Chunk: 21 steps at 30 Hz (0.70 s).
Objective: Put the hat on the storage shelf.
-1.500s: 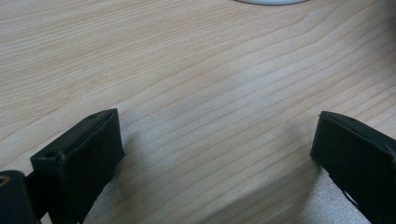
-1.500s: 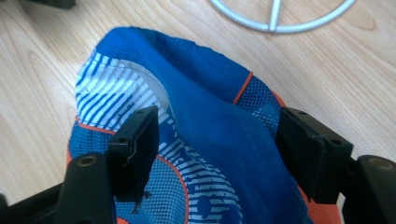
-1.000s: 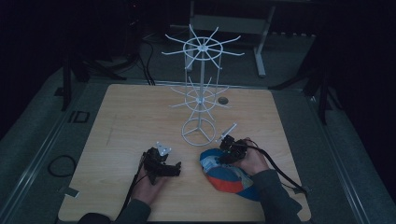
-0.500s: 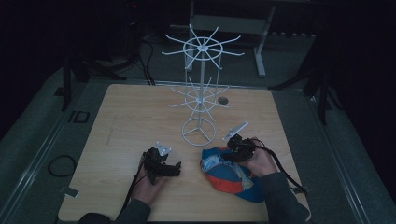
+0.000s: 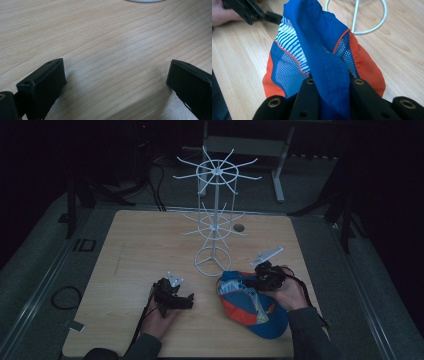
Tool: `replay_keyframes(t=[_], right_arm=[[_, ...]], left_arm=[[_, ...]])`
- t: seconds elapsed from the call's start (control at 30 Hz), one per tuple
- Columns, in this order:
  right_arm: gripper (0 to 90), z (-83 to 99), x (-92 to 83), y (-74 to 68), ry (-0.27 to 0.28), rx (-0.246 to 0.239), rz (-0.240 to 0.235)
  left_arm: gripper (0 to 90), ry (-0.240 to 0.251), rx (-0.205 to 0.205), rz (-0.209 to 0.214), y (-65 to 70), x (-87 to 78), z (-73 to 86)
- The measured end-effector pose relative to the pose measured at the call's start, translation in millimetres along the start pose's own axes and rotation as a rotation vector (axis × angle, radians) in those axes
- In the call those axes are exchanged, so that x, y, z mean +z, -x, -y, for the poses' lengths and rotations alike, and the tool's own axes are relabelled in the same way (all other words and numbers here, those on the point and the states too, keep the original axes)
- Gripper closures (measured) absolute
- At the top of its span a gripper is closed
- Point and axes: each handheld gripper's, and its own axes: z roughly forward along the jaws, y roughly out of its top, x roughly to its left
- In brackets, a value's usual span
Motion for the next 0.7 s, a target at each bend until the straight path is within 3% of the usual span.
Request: replay_keyframes(t=[0.7], right_arm=[[84.2,0.3,-38.2,-2.1,0.161,0.034,0.012]], left_arm=[[2.6,-0.002,0.003,-0.001,-0.2,-0.1,-0.1]])
